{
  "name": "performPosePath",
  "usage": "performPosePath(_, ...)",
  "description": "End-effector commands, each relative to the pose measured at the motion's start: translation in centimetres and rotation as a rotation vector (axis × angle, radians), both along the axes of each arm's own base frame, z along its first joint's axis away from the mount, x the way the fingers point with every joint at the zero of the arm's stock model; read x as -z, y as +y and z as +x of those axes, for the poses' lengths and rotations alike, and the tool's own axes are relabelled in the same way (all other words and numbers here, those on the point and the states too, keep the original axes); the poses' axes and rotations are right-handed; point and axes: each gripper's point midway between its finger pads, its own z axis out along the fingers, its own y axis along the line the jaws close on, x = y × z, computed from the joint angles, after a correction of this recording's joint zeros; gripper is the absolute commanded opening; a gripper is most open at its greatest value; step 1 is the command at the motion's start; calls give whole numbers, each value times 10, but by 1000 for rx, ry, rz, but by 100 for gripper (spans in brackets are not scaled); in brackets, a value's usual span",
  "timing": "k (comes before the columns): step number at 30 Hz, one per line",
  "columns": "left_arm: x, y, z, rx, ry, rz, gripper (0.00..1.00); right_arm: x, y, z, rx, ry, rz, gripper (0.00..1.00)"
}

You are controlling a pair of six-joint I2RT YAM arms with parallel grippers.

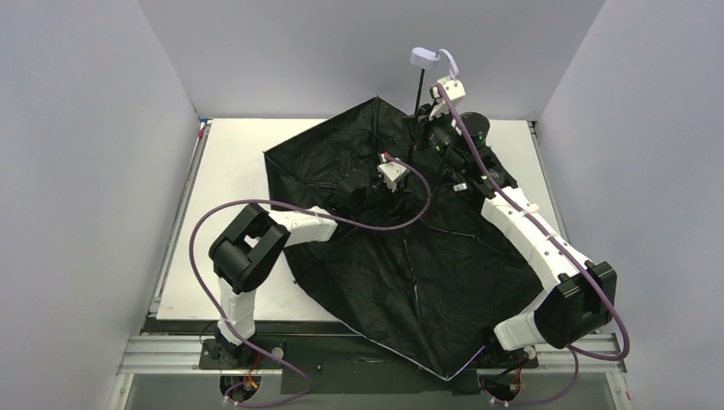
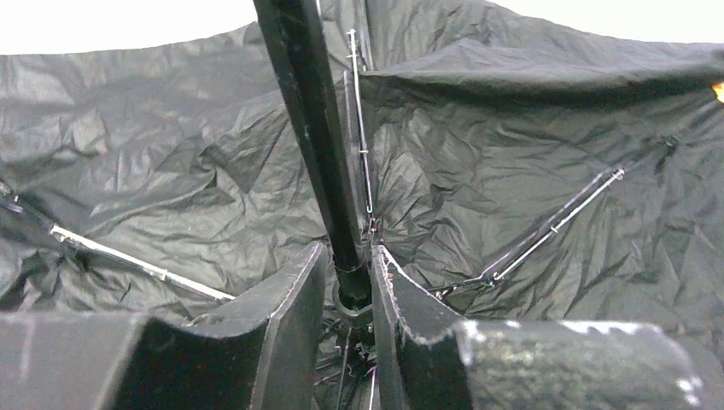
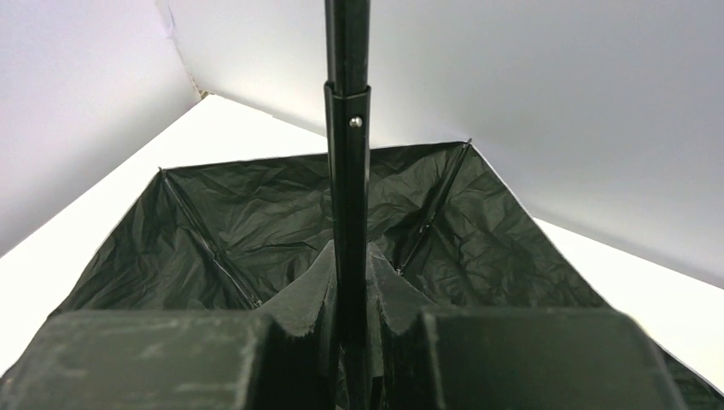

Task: Open the umbrella

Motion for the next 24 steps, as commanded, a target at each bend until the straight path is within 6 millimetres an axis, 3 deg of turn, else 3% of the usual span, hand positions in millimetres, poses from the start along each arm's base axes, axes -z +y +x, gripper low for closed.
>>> performPosePath(1, 21, 22, -19, -90, 124, 74, 24, -89, 2, -37, -67, -181, 202, 0)
performPosePath(4, 51, 33, -32, -123, 146, 123, 24, -78, 8, -44, -91, -149, 221, 0)
performPosePath(7, 75, 37, -33, -150, 144, 145, 24, -70, 14, -46, -104, -124, 228, 0)
performPosePath(9, 102, 39, -30, -172, 163, 177, 24, -69, 14, -46, -104, -115, 229, 0)
performPosePath(13, 135, 39, -33, -167, 197, 218, 25, -73, 13, -46, -104, -117, 218, 0)
performPosePath(18, 147, 38, -39, -149, 199, 231, 23, -83, 10, -51, -108, -131, 209, 0)
performPosePath(24, 169, 56, -48, -159, 267, 357, 19, -102, 3, -53, -89, -168, 220, 0)
